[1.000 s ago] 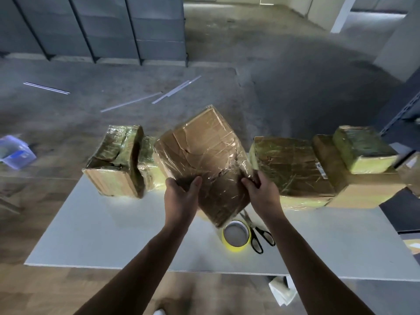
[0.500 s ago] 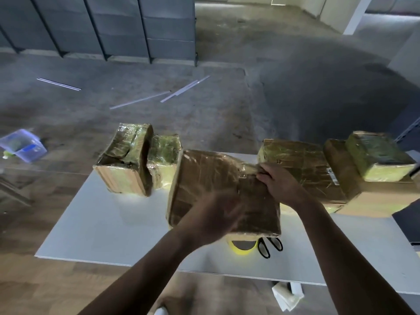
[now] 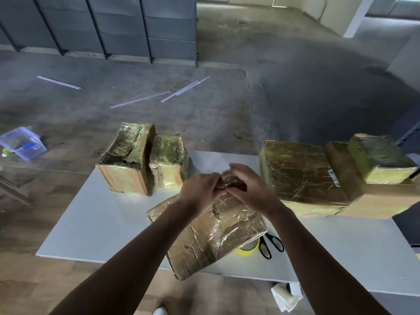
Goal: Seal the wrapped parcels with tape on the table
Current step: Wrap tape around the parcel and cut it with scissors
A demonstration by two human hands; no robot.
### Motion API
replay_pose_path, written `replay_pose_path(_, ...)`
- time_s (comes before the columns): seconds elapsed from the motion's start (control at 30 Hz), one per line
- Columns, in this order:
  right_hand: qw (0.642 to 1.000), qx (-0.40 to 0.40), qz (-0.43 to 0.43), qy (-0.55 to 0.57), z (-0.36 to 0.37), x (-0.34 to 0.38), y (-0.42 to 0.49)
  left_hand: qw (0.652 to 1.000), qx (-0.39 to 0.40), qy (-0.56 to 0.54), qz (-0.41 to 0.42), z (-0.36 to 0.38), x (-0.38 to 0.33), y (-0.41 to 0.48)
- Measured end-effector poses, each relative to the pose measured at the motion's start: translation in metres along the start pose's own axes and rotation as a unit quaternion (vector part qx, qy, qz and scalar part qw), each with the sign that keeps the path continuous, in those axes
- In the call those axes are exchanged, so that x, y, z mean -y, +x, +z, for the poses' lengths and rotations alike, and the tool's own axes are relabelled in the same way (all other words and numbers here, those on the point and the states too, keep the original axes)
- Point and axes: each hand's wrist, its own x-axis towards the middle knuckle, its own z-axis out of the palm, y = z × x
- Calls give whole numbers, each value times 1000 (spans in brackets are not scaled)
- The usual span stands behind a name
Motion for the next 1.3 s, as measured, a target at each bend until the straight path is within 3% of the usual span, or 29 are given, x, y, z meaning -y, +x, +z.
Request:
replay_pose_path(0.1,982,-22,61,178,-1,-8,-6,998,-27,-52,-8,6,14,-10)
replay_pose_path(0.2,996,-22,67,62,2,-11,-8,995,-62,-80,-20,3,20,-15)
replay_pose_path(0.3,998,-35,55,13,7,-3,-3,992,-79,-86,-50,2,20,-19)
replay_pose_path(0.4,991,-95,25,-92,9,-1,6,989,-73,-87,-98,1,21,-18)
replay_pose_path(0.57,979,-140,71,-129,10,-6,11,987,-56,-93,-114,-1,19,-19)
replay_pose_path(0.67,979,-143,122,-80,13,-8,6,982,-74,-119,-125,-3,21,-22)
replay_pose_path(0.8,970,-126,177,108,17,-13,2,971,-69,-184,-133,-8,30,-22)
replay_pose_path(0.97,967,-168,151,115,23,-12,-5,954,-13,-273,-126,-19,31,-20)
replay_pose_path(1.07,967,-180,121,135,27,-14,-7,965,-40,-238,-102,-18,33,-21)
replay_pose_path(1.3,982,-53,69,167,2,-22,-12,978,-90,-175,-74,-7,30,-34)
